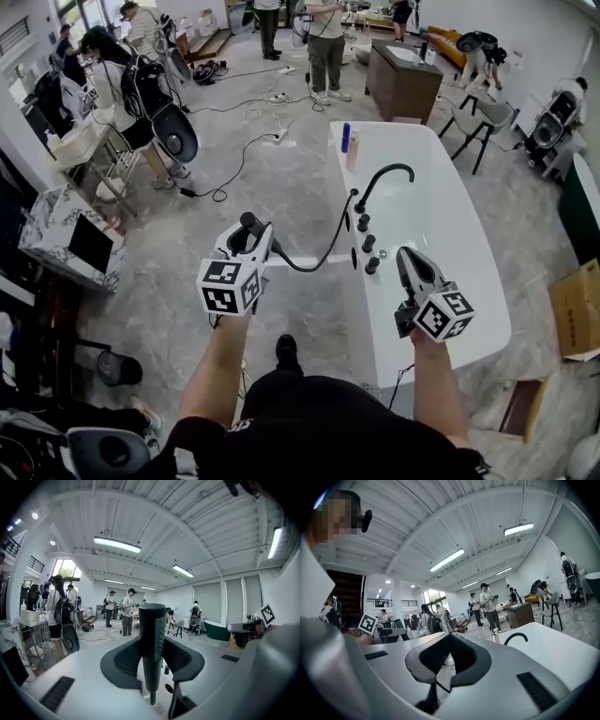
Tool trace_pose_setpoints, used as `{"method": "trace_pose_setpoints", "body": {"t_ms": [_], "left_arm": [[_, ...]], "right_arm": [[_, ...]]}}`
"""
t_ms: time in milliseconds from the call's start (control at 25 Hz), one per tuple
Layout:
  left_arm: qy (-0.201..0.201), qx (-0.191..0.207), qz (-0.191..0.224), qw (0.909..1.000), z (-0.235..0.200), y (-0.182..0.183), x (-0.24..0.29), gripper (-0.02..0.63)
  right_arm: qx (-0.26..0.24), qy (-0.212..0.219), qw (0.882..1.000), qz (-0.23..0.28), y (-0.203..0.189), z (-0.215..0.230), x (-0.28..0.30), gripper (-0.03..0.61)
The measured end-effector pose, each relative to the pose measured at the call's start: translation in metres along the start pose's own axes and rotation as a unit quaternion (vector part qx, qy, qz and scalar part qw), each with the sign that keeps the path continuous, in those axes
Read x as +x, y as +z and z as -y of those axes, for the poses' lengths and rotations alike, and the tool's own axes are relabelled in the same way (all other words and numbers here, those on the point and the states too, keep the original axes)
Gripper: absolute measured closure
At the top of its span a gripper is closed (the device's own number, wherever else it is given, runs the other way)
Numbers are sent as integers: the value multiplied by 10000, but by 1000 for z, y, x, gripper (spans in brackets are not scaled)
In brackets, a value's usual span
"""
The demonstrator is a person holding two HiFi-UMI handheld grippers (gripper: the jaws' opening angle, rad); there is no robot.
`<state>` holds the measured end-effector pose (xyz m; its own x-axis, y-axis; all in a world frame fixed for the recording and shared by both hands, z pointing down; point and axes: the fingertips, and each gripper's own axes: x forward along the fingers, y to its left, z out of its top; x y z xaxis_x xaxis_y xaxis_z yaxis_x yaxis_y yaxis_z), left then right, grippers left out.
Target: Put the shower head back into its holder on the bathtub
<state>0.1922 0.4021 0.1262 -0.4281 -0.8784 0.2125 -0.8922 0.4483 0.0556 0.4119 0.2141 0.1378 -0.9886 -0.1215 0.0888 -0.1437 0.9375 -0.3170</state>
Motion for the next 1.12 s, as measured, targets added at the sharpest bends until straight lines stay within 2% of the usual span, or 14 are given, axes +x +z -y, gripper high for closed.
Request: {"method": "trace_pose_setpoints", "body": {"t_ms": [400,600,760,1120], "left_arm": [[-198,41,-25,9998,-111,18,83,471],[-358,131,45,9993,-148,31,105,469],[-332,107,73,9994,-178,38,125,469],[-295,110,99,9995,-217,53,199,469]], "right_arm": [[103,-136,9998,-140,1,-3,140,565],[84,-238,9997,-71,9,-8,184,565],[163,-230,9994,-179,-2,-7,216,565],[367,-265,9988,-201,2,46,291,565]]}}
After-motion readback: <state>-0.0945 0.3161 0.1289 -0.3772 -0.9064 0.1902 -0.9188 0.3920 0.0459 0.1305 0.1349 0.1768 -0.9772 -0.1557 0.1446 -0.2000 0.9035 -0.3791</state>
